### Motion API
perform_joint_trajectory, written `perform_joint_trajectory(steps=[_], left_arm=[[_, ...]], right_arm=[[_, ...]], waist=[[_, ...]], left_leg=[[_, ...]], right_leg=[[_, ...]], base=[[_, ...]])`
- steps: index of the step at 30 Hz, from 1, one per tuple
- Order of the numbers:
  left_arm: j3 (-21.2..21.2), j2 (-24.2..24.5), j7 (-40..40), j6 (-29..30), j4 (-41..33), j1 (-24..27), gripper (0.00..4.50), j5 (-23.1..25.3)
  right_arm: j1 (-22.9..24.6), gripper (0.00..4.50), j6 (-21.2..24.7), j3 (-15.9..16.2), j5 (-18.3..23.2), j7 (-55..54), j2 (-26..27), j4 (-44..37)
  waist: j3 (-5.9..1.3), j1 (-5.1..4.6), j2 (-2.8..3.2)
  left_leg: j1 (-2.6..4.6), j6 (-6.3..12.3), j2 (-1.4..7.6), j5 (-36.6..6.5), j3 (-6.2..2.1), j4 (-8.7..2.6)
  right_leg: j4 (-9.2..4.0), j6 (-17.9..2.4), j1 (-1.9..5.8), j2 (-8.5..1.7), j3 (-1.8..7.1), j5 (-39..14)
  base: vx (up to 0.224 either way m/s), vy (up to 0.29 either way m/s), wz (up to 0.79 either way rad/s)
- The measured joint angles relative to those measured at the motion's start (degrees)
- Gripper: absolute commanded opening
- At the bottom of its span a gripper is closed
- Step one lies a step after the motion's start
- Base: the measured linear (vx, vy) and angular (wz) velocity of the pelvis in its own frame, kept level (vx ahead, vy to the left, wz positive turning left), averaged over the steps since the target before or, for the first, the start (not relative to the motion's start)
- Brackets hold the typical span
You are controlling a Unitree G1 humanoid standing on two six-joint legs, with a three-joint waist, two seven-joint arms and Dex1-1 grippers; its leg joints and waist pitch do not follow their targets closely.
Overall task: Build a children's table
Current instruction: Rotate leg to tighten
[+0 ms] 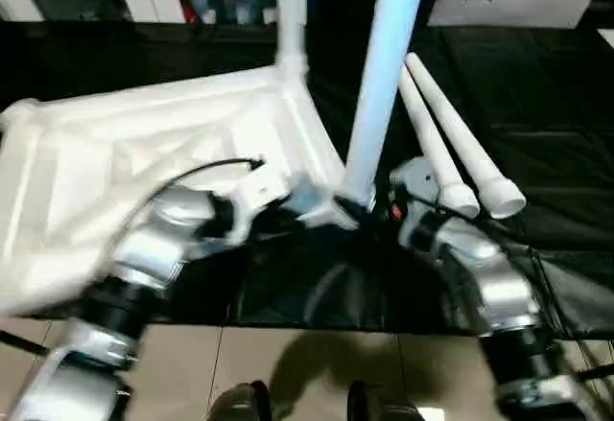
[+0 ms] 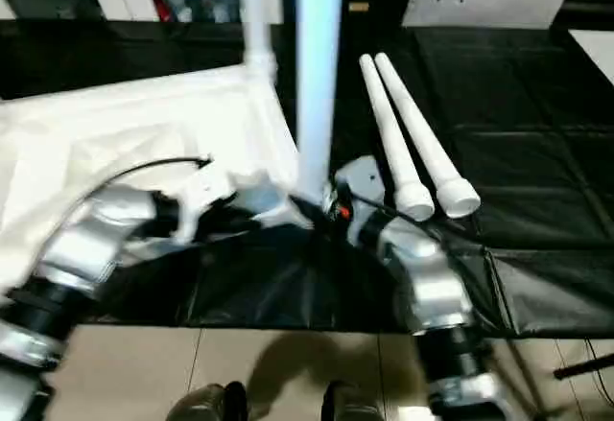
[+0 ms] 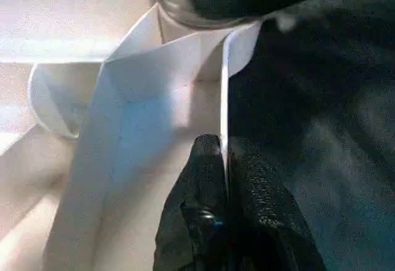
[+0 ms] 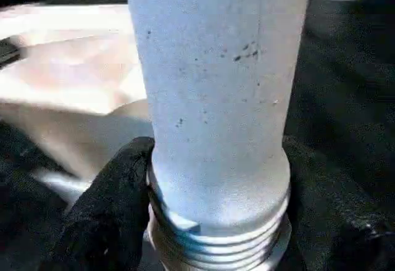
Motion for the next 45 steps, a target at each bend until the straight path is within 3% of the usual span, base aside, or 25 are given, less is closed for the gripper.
perform_joint_trajectory(steps=[4,7,8,13,19,22,27,32,35,40,45], left_arm=[[0.3,-6.1,8.0,4.7,-1.3,-0.2,0.00,2.3],[-0.1,-7.8,10.0,6.6,-2.1,-0.2,0.00,2.7],[-0.2,-7.8,10.1,6.7,-2.2,-0.3,0.00,2.7],[-0.5,-7.3,10.3,6.6,-2.6,-0.2,0.00,2.7],[-1.4,-3.4,6.7,4.0,-3.7,0.4,0.00,2.7],[-1.7,-0.3,3.0,0.1,-3.6,1.2,0.00,1.8],[-1.7,4.6,-3.7,-6.0,-1.9,1.9,0.00,-0.1],[-2.2,8.5,-11.4,-11.6,0.3,1.9,0.00,-1.6],[-2.9,10.3,-16.2,-14.1,1.3,1.7,0.00,-2.6],[-3.5,12.1,-20.8,-17.2,4.0,0.3,0.00,-3.2],[-3.9,13.3,-23.5,-20.3,6.2,-0.4,0.00,-3.5]], right_arm=[[-0.6,2.72,0.9,-2.0,-2.8,-13.4,5.5,-0.2],[-0.8,2.72,0.9,-2.5,-3.4,-16.7,6.6,-0.2],[-0.8,3.28,0.9,-2.5,-3.4,-16.7,6.6,-0.2],[-0.5,3.71,-0.1,-2.7,-2.8,-16.2,7.2,-0.4],[0.5,4.24,-1.2,-0.4,-1.5,-6.5,1.2,-1.5],[1.0,4.46,-2.6,0.8,0.1,2.9,-5.4,-2.4],[1.0,4.46,-2.7,1.8,3.1,17.4,-13.6,-2.5],[-1.8,4.46,-2.3,3.4,6.0,27.4,-16.9,-2.2],[-4.6,4.46,-2.8,5.9,6.3,33.6,-18.9,0.0],[-5.3,4.46,-4.1,8.7,5.8,40.4,-20.1,3.5],[-8.4,3.93,-4.9,10.0,5.7,44.0,-20.1,7.1]], waist=[[-0.06,0.38,0.10],[-0.10,0.39,0.16],[-0.10,0.39,0.16],[-0.11,0.17,0.19],[-0.08,-0.01,0.26],[-0.08,0.02,0.27],[-0.08,0.07,0.27],[-0.08,0.20,0.25],[-0.09,0.59,0.23],[-0.10,1.24,0.20],[-0.09,1.32,0.12]], left_leg=[[0.01,-0.01,-0.02,0.0,-0.01,-0.08],[-0.03,0.00,-0.08,0.0,-0.02,-0.17],[-0.04,0.01,-0.09,0.0,-0.02,-0.22],[-0.16,0.04,-0.11,0.0,-0.02,-0.26],[-0.24,0.12,-0.07,0.0,-0.02,-0.37],[-0.25,0.33,0.00,0.1,-0.01,-0.42],[-0.24,0.34,0.06,0.2,-0.02,-0.42],[-0.22,0.33,0.06,0.2,-0.01,-0.30],[-0.26,0.36,0.06,0.1,-0.01,-0.23],[-0.34,0.40,0.07,0.1,-0.01,-0.11],[-0.37,0.41,0.10,0.1,-0.01,0.06]], right_leg=[[-0.01,0.1,0.01,0.00,-0.01,-0.1],[-0.23,0.1,0.06,-0.02,0.00,0.0],[-0.32,0.1,0.09,-0.02,-0.01,0.0],[-0.62,0.2,0.09,-0.02,0.00,0.2],[-0.64,0.3,-0.07,0.01,-0.04,0.3],[-0.65,0.3,-0.12,0.07,-0.09,0.3],[-0.61,0.3,-0.10,0.09,-0.15,0.3],[-0.57,0.3,-0.03,0.08,-0.14,0.3],[-0.58,0.3,0.00,0.06,-0.15,0.3],[-0.51,0.3,-0.05,0.06,-0.15,0.3],[-0.31,0.3,-0.12,0.05,-0.13,0.3]], base=[[0.000,0.000,0.00],[0.000,0.000,0.00],[0.000,0.000,0.00],[0.000,0.000,0.00],[0.000,0.000,0.00],[0.000,0.000,0.00],[0.000,0.000,0.00],[0.000,0.000,0.00],[0.000,0.000,0.00],[0.000,0.000,0.00],[0.000,0.000,0.00]])
